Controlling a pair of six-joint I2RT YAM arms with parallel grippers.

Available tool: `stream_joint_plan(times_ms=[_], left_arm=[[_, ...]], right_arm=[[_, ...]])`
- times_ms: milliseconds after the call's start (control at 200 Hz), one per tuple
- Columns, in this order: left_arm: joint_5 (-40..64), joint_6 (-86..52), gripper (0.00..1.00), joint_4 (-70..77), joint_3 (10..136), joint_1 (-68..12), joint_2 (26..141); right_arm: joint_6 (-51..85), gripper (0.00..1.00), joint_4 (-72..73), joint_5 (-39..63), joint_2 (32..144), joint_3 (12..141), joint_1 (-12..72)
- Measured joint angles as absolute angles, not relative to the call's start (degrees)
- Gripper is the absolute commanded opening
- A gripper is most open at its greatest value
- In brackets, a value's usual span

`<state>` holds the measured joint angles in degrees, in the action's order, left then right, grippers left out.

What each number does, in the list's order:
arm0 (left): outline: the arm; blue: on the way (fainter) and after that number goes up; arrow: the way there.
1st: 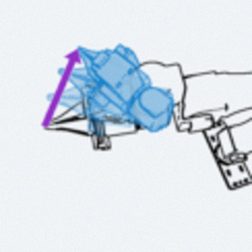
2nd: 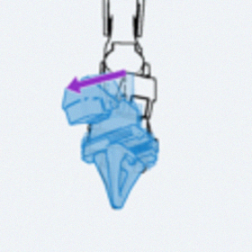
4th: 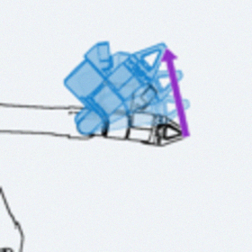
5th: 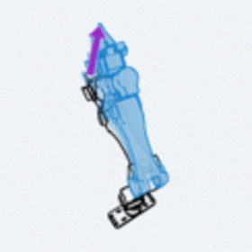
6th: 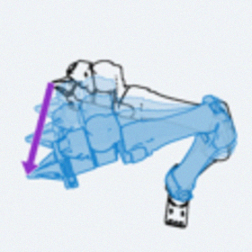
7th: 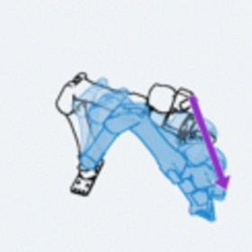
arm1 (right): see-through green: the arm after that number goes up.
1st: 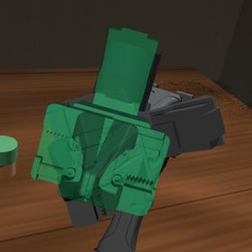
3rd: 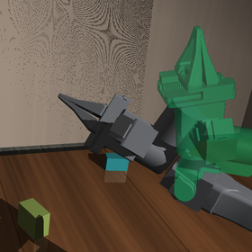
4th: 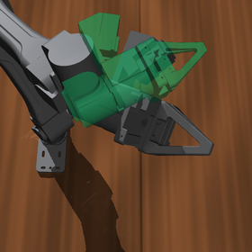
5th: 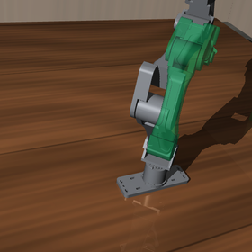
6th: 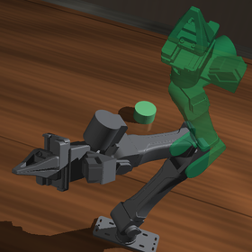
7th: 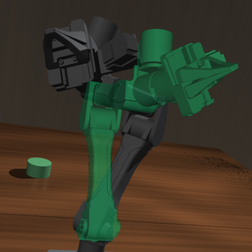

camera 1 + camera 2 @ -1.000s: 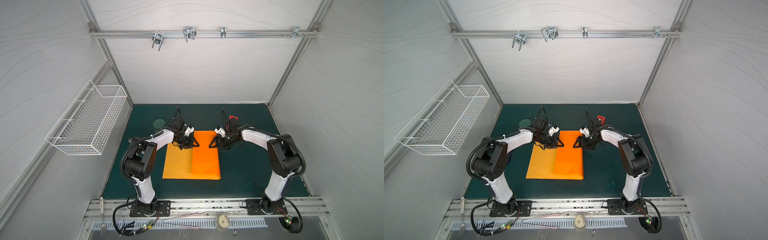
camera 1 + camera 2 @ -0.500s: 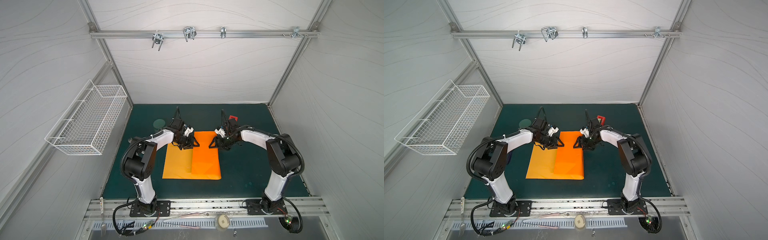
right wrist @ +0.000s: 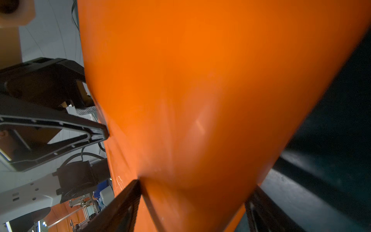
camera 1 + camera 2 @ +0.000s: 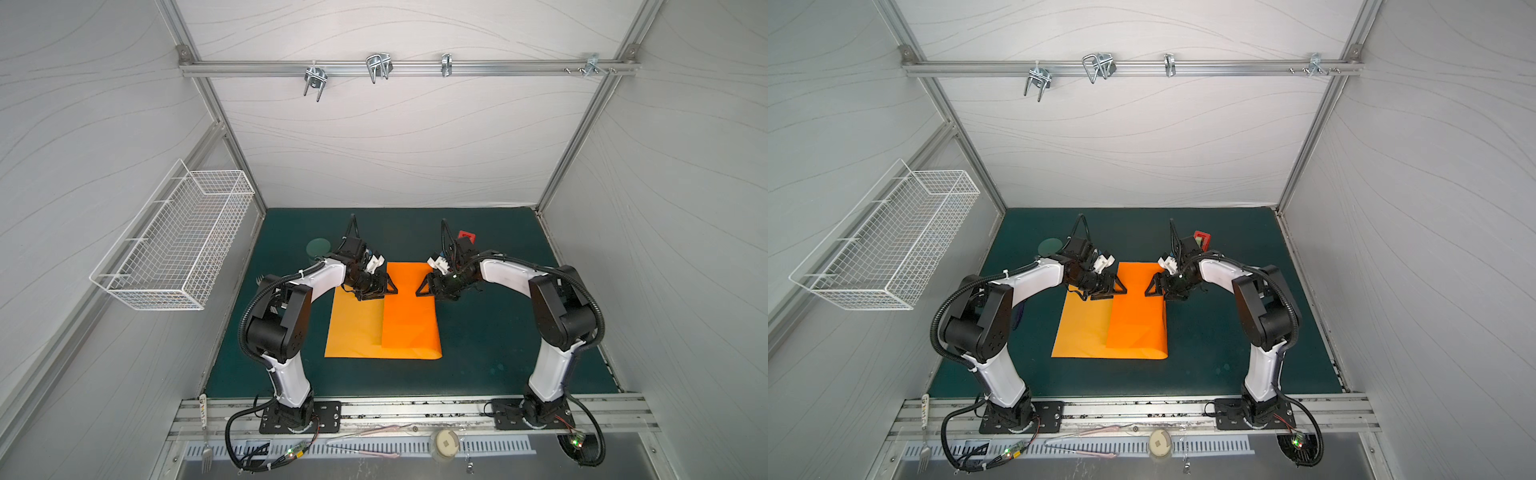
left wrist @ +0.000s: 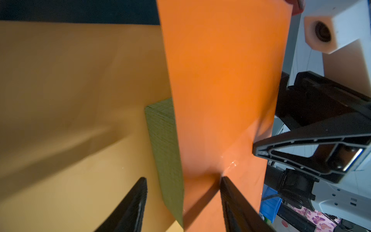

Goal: Wrap a gift box in wrapping paper
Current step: First fold the wrapping paper around the gift box.

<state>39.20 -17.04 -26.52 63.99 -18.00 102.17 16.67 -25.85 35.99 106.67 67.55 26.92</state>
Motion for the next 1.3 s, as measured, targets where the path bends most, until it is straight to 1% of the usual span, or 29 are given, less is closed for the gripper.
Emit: stream_joint_plan(times_ms=[125, 295, 550, 805, 995, 1301], left_arm=[[39.9, -17.7, 0.58, -26.4, 63.0, -18.0, 101.7], [43.3, -20.5, 0.49, -24.7, 61.4, -18.0, 101.7], [47.5, -24.2, 0.39, -22.4, 60.9, -18.0, 102.7], [50.6, -26.6, 0.33, -19.9, 60.9, -18.3, 104.3], [53.0, -28.4, 0.25, -17.7, 61.0, -18.8, 105.7], [53.1, -28.2, 0.22, -17.3, 61.6, -19.2, 106.6]], right_arm=[[16.1, 0.83, -25.7, 36.0, 106.7, 67.5, 26.9], [15.4, 0.88, -25.6, 36.1, 106.7, 67.5, 26.5], [15.1, 0.91, -25.4, 36.4, 106.7, 67.2, 25.9], [14.9, 0.95, -25.3, 36.6, 106.7, 66.7, 25.1], [14.6, 0.98, -25.3, 36.7, 106.7, 66.6, 24.0], [13.4, 0.99, -25.3, 36.7, 106.7, 66.3, 22.9]])
